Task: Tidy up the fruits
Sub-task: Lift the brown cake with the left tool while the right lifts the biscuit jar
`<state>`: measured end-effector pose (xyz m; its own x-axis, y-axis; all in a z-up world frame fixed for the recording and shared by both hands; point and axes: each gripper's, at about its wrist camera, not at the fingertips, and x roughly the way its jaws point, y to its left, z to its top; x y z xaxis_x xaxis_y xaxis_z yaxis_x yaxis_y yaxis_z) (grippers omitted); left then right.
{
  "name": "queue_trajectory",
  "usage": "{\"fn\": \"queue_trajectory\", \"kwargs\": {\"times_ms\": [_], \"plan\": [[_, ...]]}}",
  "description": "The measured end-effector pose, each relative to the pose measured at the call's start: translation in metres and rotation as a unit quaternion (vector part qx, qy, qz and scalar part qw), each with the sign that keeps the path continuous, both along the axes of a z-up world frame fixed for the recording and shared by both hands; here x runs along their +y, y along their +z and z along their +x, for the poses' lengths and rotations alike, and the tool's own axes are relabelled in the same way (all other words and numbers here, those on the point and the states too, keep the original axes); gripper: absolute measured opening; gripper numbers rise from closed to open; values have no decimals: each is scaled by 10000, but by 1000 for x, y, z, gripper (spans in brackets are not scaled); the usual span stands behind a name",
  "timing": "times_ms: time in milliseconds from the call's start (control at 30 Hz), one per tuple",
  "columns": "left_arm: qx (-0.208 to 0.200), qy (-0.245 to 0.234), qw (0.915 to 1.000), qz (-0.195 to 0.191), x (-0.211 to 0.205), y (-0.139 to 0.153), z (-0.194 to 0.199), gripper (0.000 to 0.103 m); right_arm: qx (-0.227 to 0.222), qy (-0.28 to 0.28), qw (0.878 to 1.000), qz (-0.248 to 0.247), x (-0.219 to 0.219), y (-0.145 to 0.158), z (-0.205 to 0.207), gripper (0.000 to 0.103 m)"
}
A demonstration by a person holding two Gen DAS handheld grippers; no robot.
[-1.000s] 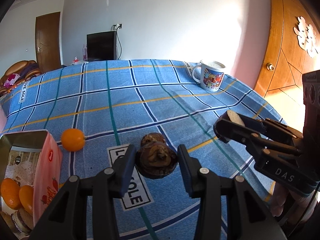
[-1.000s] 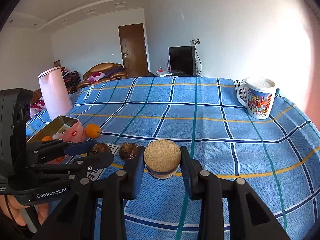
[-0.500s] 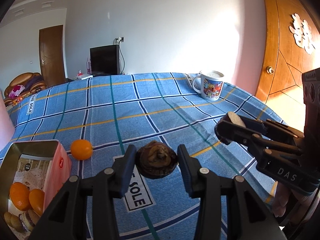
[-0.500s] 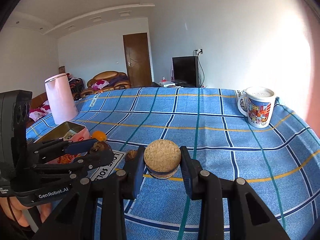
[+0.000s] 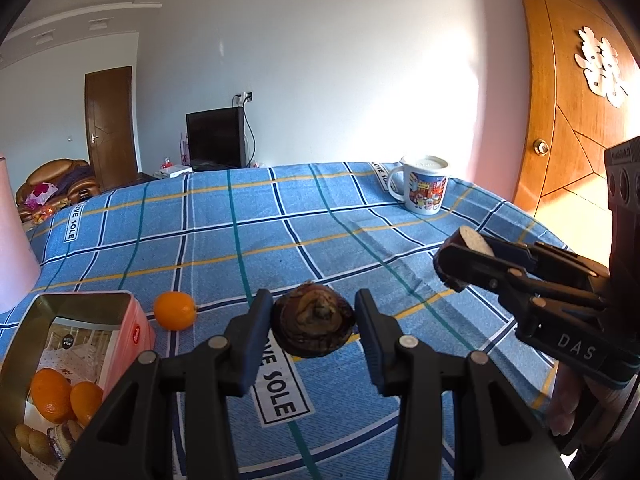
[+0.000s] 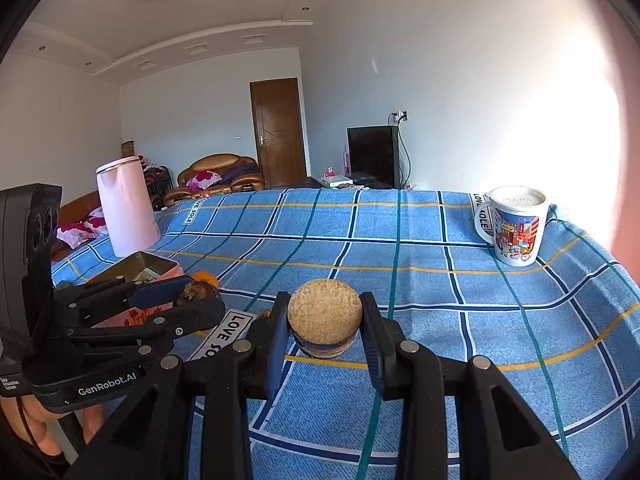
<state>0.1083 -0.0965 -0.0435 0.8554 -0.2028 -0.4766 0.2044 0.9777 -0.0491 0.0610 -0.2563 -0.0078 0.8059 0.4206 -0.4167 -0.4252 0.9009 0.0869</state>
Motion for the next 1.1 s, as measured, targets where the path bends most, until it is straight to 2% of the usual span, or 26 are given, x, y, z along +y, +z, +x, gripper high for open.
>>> {"fn": "queue_trajectory", "kwargs": {"times_ms": [1100], "plan": [[-720,195,9969,232,-5,10,-26,44,-607,-4,9982,17,1,8,-23,36]]}}
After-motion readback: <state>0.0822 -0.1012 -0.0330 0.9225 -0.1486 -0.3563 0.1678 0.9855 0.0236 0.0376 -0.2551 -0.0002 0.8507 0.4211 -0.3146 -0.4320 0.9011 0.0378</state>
